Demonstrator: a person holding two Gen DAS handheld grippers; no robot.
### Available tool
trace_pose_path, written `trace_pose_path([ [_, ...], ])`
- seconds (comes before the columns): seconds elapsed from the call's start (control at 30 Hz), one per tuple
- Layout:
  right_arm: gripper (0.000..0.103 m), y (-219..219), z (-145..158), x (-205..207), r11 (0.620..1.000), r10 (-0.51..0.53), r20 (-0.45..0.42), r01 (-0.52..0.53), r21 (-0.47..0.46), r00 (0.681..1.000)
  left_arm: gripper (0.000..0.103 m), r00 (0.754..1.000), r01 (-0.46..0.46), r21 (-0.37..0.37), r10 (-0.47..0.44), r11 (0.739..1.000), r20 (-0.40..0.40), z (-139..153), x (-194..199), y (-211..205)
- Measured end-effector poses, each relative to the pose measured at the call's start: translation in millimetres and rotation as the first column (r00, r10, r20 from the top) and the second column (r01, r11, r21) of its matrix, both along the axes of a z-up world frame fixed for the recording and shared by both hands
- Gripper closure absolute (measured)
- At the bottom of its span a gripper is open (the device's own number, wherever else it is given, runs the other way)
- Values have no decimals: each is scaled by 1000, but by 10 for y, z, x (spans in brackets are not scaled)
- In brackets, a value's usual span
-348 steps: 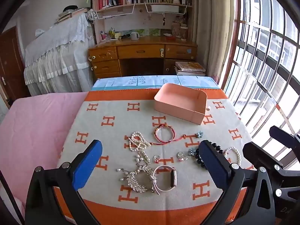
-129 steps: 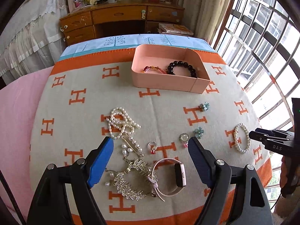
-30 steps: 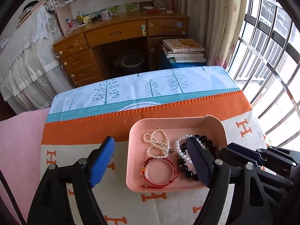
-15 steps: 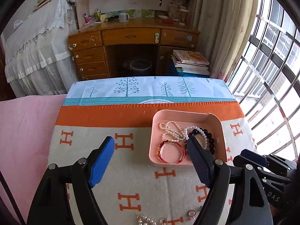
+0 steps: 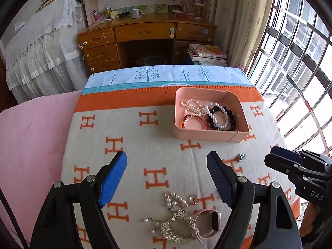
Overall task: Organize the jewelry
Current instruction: 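Withdraw both tools from the box and move the right tool to the pink watch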
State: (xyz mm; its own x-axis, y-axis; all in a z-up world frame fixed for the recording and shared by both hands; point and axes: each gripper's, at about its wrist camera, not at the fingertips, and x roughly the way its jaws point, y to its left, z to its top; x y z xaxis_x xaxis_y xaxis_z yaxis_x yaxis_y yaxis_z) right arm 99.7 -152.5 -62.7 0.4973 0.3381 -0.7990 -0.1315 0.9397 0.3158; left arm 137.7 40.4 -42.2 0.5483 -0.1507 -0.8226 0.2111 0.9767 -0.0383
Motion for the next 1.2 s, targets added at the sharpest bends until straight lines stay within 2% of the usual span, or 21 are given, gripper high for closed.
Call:
trace_pose_path([
  [0.2,73,278,-83,-259,996,90,-30,-90,19,995,25,999,-14,18,14,1000,29,-108,-421,181],
  [0.37,73,582,-232,-424,985,173,-70,-171,26,982,25,997,-69,6,69,998,35,-256,-728,382],
  [0.53,73,869,-483,-515,973,226,-126,-229,-4,966,22,990,-141,12,141,990,17,-492,-928,593],
  [0.83,73,1141,-858,-555,964,228,-202,-250,-88,952,22,976,-210,-49,206,976,-74,-897,-1121,964],
  [1.07,74,1252,-1015,-523,955,218,-209,-253,-156,953,22,978,-180,-84,170,980,-118,-1026,-1164,941],
  [1.17,94,1220,-1026,-534,960,212,-197,-242,-141,957,22,982,-144,-112,129,983,-135,-1050,-1172,860],
  [1.2,94,1195,-1012,-534,964,204,-190,-231,-134,960,22,983,-131,-122,113,984,-141,-1057,-1172,825],
])
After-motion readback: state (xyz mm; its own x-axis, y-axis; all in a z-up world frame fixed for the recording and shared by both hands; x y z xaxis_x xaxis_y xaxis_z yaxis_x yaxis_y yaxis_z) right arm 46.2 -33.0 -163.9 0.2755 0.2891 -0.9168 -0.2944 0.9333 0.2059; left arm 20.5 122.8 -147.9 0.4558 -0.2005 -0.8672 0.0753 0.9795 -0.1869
